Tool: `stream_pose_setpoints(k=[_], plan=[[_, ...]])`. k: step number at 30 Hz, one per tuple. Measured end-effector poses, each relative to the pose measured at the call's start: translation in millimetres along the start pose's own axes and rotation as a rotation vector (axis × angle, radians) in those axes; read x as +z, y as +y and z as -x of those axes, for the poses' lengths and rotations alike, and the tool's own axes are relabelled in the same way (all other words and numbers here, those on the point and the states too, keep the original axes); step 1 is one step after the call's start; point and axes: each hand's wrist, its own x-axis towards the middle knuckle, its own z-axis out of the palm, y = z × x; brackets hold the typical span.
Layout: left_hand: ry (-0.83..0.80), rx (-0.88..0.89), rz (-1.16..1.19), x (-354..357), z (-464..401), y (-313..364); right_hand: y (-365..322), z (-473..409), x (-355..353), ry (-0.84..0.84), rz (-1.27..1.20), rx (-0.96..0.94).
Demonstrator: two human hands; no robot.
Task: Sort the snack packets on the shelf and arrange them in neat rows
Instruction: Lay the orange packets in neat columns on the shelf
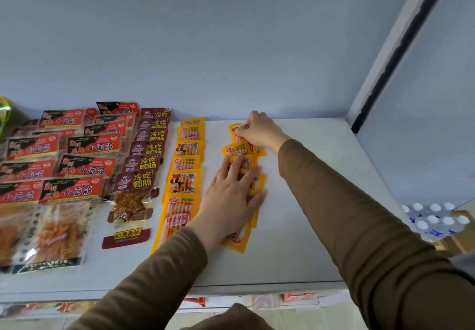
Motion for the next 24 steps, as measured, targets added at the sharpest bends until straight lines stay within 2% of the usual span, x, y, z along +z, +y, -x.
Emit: stream_pose_setpoints(k=[6,12,15,19,24], plan=[[0.03,-0.076,0.011,-1.1,-2.2,6.4,-4.7,-3.8,0.4,-0.157,-0.467,0.062],[0.03,-0.101,0.068,-14.7,-24.7,5.9,-18.6,-9.6,20.1,0.062,-0.789,0.038],[-0.022,-0.091,0.151,-20.3,-28.8,-0.2,-19.1,-11.5,26.2,0.065,-0.815,0.044],[0.006,-0.14,0.165,-18.5,-17.2,-10.2,-12.0,-10.0,29.1,0.011,-0.799,-0.008],[-0.049,-0.189,0.106,-14.6,-9.7,-7.5,-14.3,-6.0,24.8,0.007,-0.547,-0.135]])
